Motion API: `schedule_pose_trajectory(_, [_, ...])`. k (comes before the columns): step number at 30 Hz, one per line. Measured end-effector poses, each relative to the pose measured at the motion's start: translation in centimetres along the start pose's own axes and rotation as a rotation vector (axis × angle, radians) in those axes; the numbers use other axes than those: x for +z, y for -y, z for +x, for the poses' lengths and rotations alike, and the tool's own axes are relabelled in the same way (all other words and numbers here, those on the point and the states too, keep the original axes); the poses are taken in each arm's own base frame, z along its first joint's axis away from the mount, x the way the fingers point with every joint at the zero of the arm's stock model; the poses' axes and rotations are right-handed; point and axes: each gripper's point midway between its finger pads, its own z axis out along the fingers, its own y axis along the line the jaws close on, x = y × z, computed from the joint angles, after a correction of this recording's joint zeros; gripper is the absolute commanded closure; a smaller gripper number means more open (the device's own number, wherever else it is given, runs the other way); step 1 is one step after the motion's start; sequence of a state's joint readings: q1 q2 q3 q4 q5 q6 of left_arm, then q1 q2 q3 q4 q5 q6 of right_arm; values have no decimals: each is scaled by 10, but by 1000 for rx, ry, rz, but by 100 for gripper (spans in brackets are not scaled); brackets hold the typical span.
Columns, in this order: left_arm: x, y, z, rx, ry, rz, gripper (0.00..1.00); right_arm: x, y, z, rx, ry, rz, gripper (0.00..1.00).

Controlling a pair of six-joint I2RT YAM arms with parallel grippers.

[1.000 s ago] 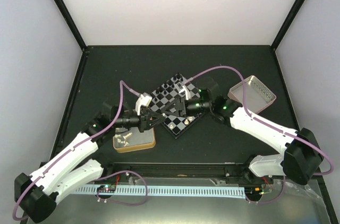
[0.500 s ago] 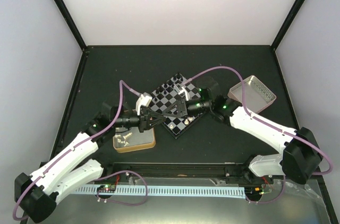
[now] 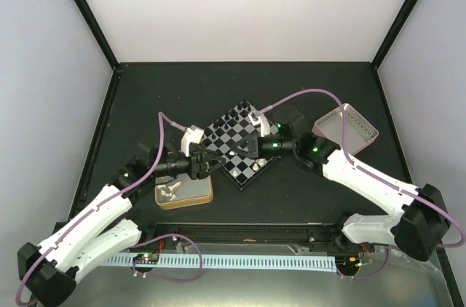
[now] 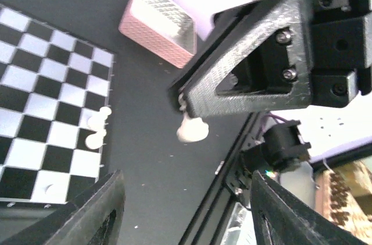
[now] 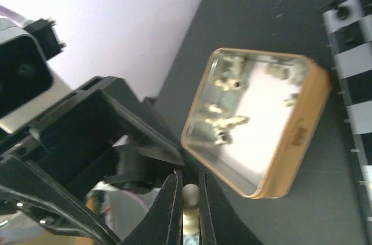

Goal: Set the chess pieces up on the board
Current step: Place the chess piece on the chessboard.

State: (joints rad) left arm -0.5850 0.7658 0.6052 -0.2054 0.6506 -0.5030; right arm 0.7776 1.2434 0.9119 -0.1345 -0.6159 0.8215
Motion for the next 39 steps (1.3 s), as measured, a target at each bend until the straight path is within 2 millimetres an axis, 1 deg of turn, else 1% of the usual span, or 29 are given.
schedule_pose_trajectory(4, [-10, -15, -3, -43, 48, -117, 36, -12, 20, -7, -51, 72, 140, 99])
schedule_pose_trajectory(8, [-31, -27, -6, -84, 100, -253, 35, -32, 34, -10, -106, 133, 266, 99])
schedule_pose_trajectory(10, [-45, -27, -10, -87, 139, -305, 34, -47, 38, -11, -137, 170, 325, 99])
schedule_pose_trajectory(13, [-68, -26, -16, -78, 218, -364, 30, -65, 44, -12, -175, 216, 393, 99])
schedule_pose_trajectory(17, [-91, -24, -17, -72, 299, -404, 29, -78, 60, -8, -197, 242, 483, 99])
schedule_pose_trajectory(23, [-98, -34, -14, -101, 294, -475, 29, -84, 82, -4, -224, 255, 586, 99])
schedule_pose_trajectory(26, [-98, -43, -13, -121, 283, -523, 29, -76, 91, -4, -251, 244, 637, 99])
schedule_pose_trajectory(29, [-95, -55, -9, -151, 254, -575, 29, -57, 103, 6, -282, 193, 694, 99])
schedule_pose_trajectory(37, [-78, -86, 5, -238, 161, -682, 29, 1, 126, 40, -395, 73, 790, 99])
schedule_pose_trajectory(39, [-75, -92, 7, -252, 147, -700, 29, 16, 135, 48, -409, 37, 805, 99])
